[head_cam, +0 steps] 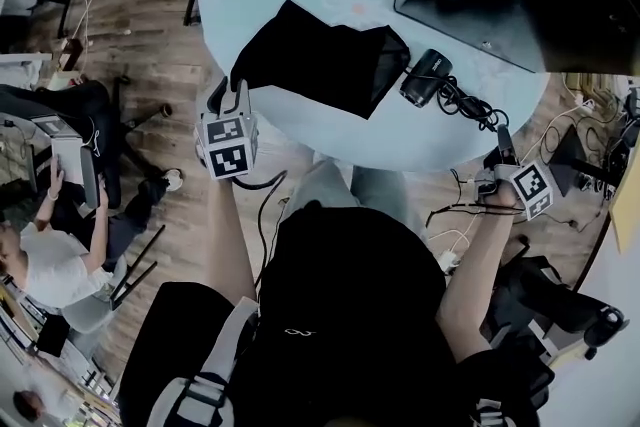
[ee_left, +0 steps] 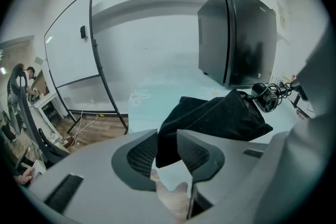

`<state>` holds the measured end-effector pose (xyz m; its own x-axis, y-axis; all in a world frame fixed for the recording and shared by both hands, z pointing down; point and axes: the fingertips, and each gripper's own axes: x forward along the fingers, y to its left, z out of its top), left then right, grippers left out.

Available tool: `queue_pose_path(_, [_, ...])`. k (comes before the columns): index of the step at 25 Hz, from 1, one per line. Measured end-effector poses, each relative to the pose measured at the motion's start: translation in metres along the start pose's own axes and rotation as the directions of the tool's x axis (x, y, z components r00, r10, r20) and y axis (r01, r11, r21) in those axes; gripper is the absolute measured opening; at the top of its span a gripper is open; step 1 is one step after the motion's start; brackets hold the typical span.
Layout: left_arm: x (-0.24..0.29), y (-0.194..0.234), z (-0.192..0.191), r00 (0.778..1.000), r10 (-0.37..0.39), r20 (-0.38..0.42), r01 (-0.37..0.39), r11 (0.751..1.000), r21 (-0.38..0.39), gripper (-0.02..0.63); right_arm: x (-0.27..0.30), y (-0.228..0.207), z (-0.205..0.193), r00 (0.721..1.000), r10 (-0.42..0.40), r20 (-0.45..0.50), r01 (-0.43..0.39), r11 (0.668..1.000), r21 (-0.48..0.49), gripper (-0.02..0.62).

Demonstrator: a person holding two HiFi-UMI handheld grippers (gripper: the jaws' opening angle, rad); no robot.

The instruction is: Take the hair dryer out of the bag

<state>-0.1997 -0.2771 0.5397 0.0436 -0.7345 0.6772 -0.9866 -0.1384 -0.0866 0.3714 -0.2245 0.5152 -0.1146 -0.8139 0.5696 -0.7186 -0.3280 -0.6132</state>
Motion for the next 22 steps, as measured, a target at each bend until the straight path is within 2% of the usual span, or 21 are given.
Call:
queue_pose_path(8, [-0.013, -0.054, 0.031, 0.986, -0.129, 0.104, 0.123, 0.99, 0.063, 0.098, -0.033, -0.005, -0.059, 0.999, -0.013, -0.048, 0.013, 1.0, -0.001, 0.025])
queue_pose_path(16, [-0.023, -0.119, 0.052, 0.948, -0.274, 0.162, 0.259, 0.96, 0.105, 0.054, -0.058, 0.017, -0.14, 0.987, 0.031, -0.16, -0.031, 1.0, 0.004, 0.028])
queue_pose_path(22, [-0.03, -0.161, 0.053, 0.921, -0.351, 0.167, 0.335, 0.935, 0.118, 0.034, -0.064, 0.046, -0.182, 0.959, 0.066, -0.274, -0.088, 0.994, -0.068, 0.031])
